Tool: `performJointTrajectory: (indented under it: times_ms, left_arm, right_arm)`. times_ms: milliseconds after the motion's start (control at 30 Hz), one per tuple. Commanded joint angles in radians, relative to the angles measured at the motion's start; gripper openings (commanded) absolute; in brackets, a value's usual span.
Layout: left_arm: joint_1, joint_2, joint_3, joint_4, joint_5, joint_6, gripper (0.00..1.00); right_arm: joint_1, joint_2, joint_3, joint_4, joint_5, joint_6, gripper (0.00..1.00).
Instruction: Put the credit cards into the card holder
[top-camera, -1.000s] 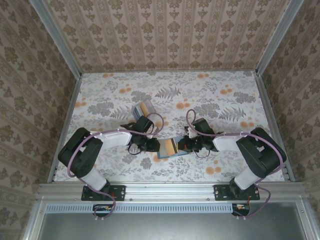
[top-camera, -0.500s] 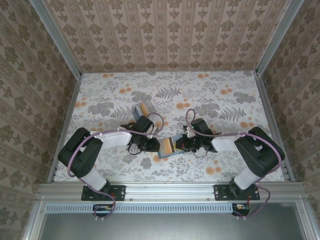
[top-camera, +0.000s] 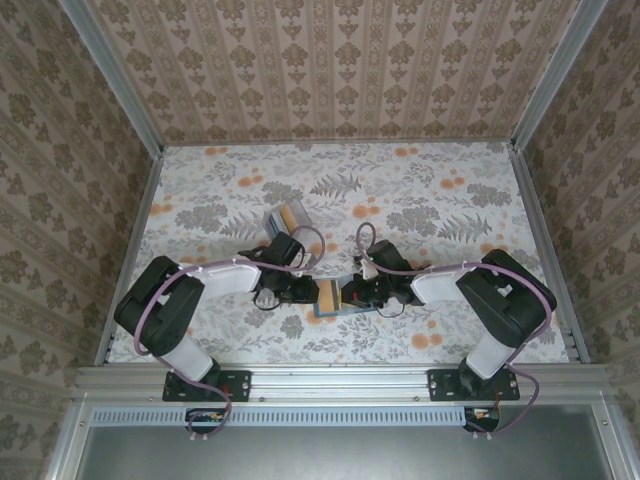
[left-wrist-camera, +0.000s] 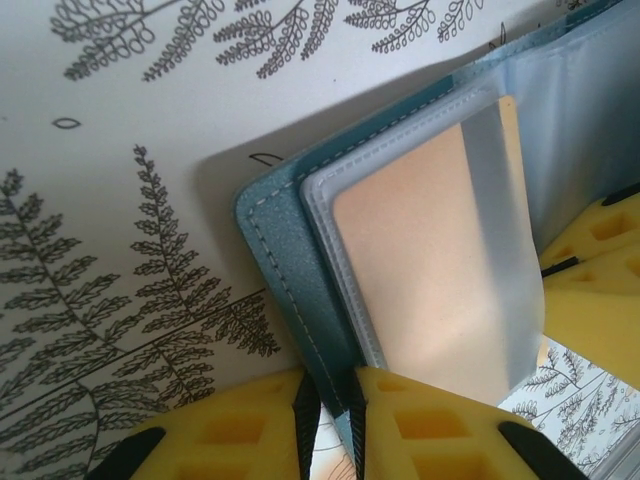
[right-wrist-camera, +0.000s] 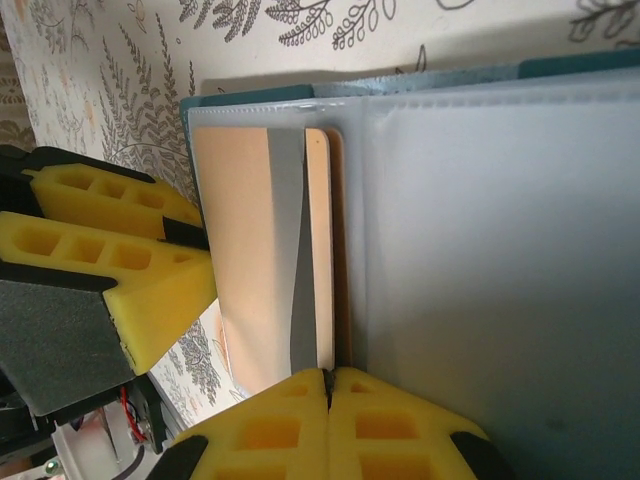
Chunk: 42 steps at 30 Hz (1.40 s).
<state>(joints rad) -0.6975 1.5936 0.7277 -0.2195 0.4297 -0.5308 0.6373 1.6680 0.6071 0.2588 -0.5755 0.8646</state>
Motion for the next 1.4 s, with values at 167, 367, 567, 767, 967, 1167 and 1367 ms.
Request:
performJointTrajectory:
  times_ms: [167,367,567,767,967,1167,1367]
  left_arm:
    - [0.018,-0.012,-0.046,0.031,-0.055,-0.027,0.22]
    - [0.051,-0.049,-0.072,0.037,-0.026,-0.043,0.23]
    - [0.088,-0.093,-0.079,0.021,0.010,-0.030,0.22]
    - [0.101,-0.122,-0.107,0.028,0.031,-0.048,0.30]
    - [0.096,-0.115,-0.137,0.082,0.059,-0.072,0.42]
    - [0.078,-0.084,-0.131,0.126,0.076,-0.093,0.50]
    - [0.058,-0.042,-0.110,0.151,0.081,-0.101,0.52]
  right_arm:
    - [0.036,-0.022,0.021,-0.056,0.023,0.011,0.09]
    - [0.035,-0.169,0.042,-0.289,0.137,-0.101,0.22]
    - [0.035,-0.314,0.081,-0.536,0.310,-0.218,0.40]
    - [0.039,-0.367,0.141,-0.718,0.495,-0.262,0.53]
    - [0.056,-0.327,0.187,-0.777,0.592,-0.270,0.59]
    - [0.075,-0.185,0.242,-0.755,0.583,-0.299,0.63]
    - [0.076,-0.094,0.279,-0.729,0.594,-0.302,0.60]
